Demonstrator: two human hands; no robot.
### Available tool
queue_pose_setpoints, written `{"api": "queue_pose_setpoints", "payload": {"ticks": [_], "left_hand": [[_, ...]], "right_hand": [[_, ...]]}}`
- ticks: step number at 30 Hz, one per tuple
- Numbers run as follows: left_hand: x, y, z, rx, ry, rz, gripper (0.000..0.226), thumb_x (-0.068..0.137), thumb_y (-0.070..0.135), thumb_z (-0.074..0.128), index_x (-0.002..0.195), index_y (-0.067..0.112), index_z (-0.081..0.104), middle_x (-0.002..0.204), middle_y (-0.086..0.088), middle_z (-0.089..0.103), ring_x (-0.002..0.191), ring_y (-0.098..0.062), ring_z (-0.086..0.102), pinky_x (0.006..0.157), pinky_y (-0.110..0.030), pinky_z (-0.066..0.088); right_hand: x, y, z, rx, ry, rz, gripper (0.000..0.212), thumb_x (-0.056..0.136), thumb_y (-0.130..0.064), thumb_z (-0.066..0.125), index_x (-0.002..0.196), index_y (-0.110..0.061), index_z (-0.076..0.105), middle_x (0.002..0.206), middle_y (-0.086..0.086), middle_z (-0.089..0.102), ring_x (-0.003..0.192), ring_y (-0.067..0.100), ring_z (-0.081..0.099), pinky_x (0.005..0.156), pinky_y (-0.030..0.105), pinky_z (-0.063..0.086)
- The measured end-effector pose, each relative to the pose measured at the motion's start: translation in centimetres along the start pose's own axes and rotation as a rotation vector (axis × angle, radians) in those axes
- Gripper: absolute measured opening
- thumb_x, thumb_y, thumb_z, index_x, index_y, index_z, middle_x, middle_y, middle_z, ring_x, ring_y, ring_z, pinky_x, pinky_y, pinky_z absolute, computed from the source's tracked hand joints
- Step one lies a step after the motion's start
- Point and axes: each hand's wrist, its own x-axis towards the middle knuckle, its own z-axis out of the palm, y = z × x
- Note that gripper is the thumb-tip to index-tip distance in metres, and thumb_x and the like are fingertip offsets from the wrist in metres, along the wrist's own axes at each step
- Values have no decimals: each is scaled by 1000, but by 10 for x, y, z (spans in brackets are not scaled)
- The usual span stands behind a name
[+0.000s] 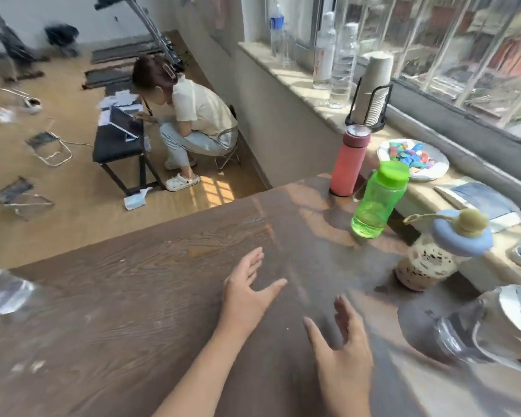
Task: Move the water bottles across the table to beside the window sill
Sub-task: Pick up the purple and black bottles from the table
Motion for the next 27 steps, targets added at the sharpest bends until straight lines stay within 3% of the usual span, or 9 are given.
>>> {"api": "queue_pose_setpoints", "payload": {"ticks": [4, 9, 13, 17, 20, 23, 27], "left_hand": [[-18, -17, -91, -7, 213, -31, 66, 84, 27, 89, 144, 29, 62, 140, 9, 69, 129, -8, 66, 114, -34, 53], [-63, -49, -198, -18, 498, -91, 52, 83, 25, 87, 130, 34, 68, 125, 14, 74, 112, -5, 73, 100, -33, 60], [-116, -80, -279, -38, 706, -187, 44, 84, 26, 86, 120, 44, 68, 122, 17, 74, 107, -6, 74, 92, -30, 60], [-172, -113, -333, 10, 990, -314, 29, 83, 29, 86, 108, 37, 72, 104, 10, 76, 84, -7, 74, 82, -35, 62], [-211, -132, -358, 24, 1195, -395, 19, 83, 27, 87, 96, 31, 73, 89, 3, 75, 79, -5, 69, 75, -31, 56], [-248, -151, -374, 10, 1361, -448, 23, 81, 23, 89, 90, 30, 70, 84, 2, 73, 76, -10, 69, 70, -26, 53], [-282, -174, -389, 45, 1554, -441, 42, 78, 13, 91, 104, 28, 61, 94, -2, 68, 83, -23, 70, 73, -20, 54]], "right_hand": [[-11, -35, 65, -135, -320, -159, 79, 81, -21, 91, 151, -22, 54, 145, -14, 58, 133, 8, 57, 111, 28, 42], [-43, -64, 159, -256, -673, -265, 84, 80, -23, 92, 153, -21, 50, 147, -14, 53, 138, 13, 53, 116, 33, 42], [-84, -80, 233, -321, -912, -340, 87, 80, -27, 92, 155, -18, 49, 154, -2, 55, 144, 19, 51, 118, 34, 41], [-138, -88, 302, -377, -1077, -432, 79, 81, -29, 91, 149, -15, 53, 144, 3, 62, 135, 19, 58, 115, 35, 45], [-190, -90, 349, -409, -1215, -517, 78, 80, -33, 91, 147, -15, 55, 139, 3, 64, 132, 18, 59, 115, 40, 48], [-249, -89, 390, -438, -1365, -576, 84, 80, -37, 91, 151, -14, 52, 145, 4, 61, 136, 16, 57, 117, 39, 46], [-317, -82, 431, -394, -1411, -616, 77, 80, -35, 92, 145, -17, 54, 137, -2, 61, 128, 12, 57, 112, 33, 46]]}}
